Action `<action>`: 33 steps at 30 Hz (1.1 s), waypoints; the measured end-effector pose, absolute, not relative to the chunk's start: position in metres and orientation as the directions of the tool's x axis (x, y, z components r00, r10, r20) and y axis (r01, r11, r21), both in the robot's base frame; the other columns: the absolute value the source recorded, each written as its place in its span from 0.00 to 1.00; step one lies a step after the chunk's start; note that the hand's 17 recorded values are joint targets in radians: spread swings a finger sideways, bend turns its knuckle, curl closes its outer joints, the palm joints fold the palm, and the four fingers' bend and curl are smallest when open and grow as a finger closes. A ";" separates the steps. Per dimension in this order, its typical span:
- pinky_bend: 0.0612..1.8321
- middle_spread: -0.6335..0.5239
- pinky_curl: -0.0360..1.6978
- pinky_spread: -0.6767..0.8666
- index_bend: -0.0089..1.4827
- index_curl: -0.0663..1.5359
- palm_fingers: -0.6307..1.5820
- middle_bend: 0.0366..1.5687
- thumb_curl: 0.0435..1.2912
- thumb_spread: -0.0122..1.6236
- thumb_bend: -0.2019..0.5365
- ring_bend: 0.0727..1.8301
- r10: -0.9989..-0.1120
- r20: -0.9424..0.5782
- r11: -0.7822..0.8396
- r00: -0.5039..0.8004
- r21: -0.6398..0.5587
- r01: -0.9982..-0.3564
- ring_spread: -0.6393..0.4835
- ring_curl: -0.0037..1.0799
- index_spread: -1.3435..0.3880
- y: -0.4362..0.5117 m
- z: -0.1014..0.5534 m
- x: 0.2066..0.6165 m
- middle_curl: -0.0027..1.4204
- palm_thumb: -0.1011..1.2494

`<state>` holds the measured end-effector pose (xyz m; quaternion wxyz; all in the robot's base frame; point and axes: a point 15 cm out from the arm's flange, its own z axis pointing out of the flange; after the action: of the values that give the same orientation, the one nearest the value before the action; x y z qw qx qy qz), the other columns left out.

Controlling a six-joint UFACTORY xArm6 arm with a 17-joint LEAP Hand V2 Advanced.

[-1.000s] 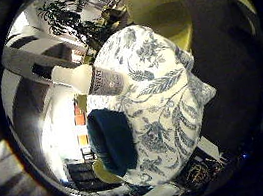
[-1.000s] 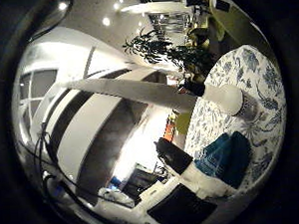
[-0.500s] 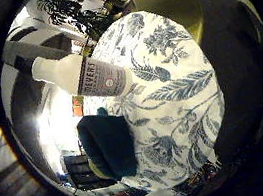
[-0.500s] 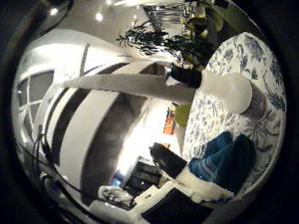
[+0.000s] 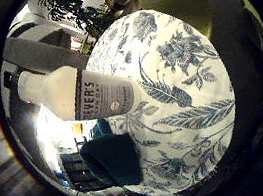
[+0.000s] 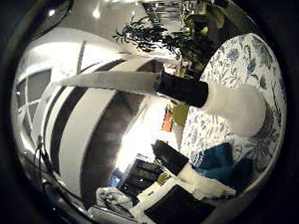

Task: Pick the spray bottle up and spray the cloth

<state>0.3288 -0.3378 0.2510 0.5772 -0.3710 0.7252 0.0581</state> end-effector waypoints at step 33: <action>0.19 0.65 0.19 0.66 0.11 0.22 0.36 0.18 0.22 0.62 0.24 0.18 -0.536 -0.843 0.619 -0.044 -0.357 -0.700 0.75 0.24 0.71 -0.296 0.243 0.381 0.25 0.52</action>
<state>0.3815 -0.2959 0.2435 0.5414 -0.4301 0.7184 0.0754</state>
